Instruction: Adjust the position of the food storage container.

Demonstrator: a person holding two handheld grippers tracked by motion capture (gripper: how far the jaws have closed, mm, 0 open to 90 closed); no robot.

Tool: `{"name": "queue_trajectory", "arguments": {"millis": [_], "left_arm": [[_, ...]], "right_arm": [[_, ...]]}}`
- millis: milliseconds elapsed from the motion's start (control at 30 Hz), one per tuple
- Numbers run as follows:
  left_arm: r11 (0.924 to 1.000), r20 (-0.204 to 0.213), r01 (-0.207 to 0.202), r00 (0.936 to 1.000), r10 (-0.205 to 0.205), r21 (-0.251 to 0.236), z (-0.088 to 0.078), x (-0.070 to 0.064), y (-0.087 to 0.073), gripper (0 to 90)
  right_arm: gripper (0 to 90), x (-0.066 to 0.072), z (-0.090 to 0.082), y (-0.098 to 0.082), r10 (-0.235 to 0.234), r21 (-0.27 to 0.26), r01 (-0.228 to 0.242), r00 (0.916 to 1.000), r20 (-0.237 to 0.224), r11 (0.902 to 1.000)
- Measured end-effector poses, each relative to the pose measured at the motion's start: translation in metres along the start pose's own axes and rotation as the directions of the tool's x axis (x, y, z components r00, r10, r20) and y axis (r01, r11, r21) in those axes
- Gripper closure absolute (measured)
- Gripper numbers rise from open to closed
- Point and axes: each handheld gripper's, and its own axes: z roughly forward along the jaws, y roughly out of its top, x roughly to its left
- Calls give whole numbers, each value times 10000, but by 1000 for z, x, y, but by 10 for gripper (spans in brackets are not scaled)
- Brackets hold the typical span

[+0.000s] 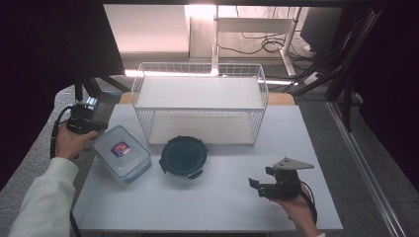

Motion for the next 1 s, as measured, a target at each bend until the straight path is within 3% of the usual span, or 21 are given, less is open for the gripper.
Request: {"name": "queue_trajectory", "arguments": {"millis": [167, 233, 267, 300, 400, 533, 567, 600, 633, 867, 933, 1000], "left_arm": [[9978, -522, -411, 9977, 439, 529, 21, 11, 11, 898], [9917, -785, -767, 9933, 850, 1030, 32, 12, 13, 898], [9917, -785, -767, 9933, 850, 1030, 32, 12, 13, 898], [9886, -1047, -801, 9901, 937, 1279, 38, 14, 14, 898], [9862, -981, -782, 9908, 930, 1458, 43, 15, 14, 898], [9798, -723, -1071, 9900, 1207, 1689, 53, 12, 13, 898], [9762, -496, -1334, 9884, 1437, 1710, 56, 9, 13, 898], [9762, -496, -1334, 9884, 1437, 1710, 56, 9, 13, 896], [9712, -515, -1587, 9841, 1702, 1777, 58, 6, 14, 896], [9682, -210, -1778, 9827, 1843, 1762, 57, 7, 13, 899], [9642, -77, -1906, 9807, 1953, 1842, 57, 5, 13, 899], [9534, -87, -2236, 9731, 2301, 2023, 58, 1, 13, 899]], "right_arm": [[211, 0, 5, -2, -14, 209, 14, 10000, 5, 9998], [211, -2, 6, -4, 34, 252, -35, 10000, 39, 9997], [211, -2, 6, -4, 34, 252, -35, 10000, 39, 9997], [211, -4, 7, -5, 71, 286, -73, 10000, 71, 9996], [211, -5, 8, -6, 116, 335, -119, 9999, 84, 9994], [211, -6, 10, -8, 153, 424, -159, 9998, 148, 9990], [211, -6, 10, -8, 144, 455, -152, 9997, 180, 9988], [211, -6, 10, -8, 144, 455, -152, 9997, 180, 9988], [212, -6, 9, -8, 166, 413, -174, 9997, 192, 9990], [212, -8, 9, -9, 257, 429, -267, 9994, 228, 9987], [212, -9, 9, -9, 275, 441, -287, 9992, 281, 9986], [212, -10, 10, -10, 265, 467, -282, 9990, 371, 9985]]}}
